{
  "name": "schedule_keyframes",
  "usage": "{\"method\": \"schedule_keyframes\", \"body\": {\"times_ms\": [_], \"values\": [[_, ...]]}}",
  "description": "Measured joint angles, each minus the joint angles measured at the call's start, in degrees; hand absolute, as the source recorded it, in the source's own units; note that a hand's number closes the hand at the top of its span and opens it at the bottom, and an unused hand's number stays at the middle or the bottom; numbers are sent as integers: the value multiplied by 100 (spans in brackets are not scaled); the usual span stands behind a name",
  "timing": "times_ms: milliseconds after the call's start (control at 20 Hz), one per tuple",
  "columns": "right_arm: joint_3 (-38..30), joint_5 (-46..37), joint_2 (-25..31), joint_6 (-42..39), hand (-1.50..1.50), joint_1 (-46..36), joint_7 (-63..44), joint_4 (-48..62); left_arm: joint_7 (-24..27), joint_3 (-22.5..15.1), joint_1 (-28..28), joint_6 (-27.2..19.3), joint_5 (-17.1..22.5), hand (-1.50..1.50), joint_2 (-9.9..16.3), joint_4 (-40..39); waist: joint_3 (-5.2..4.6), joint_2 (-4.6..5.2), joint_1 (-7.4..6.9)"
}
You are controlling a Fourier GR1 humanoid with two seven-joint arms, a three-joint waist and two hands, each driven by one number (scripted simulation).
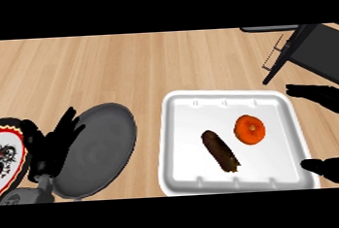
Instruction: Pick the sweet potato from the tray and place it in the tiered shelf
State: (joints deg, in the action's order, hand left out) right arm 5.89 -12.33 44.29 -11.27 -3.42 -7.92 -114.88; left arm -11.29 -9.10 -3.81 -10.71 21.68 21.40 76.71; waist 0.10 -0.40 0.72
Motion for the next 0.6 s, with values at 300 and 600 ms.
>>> {"method": "schedule_keyframes", "body": {"times_ms": [300,600], "values": [[713,-156,34,-622,-150,-62,-1716,-1308,-69,73,63,160,6,0,60,39,1,-3,-57],[2040,-1205,-555,-821,-150,-637,-3662,-1727,-133,60,11,147,-61,0,-31,55,-9,12,-132]]}}
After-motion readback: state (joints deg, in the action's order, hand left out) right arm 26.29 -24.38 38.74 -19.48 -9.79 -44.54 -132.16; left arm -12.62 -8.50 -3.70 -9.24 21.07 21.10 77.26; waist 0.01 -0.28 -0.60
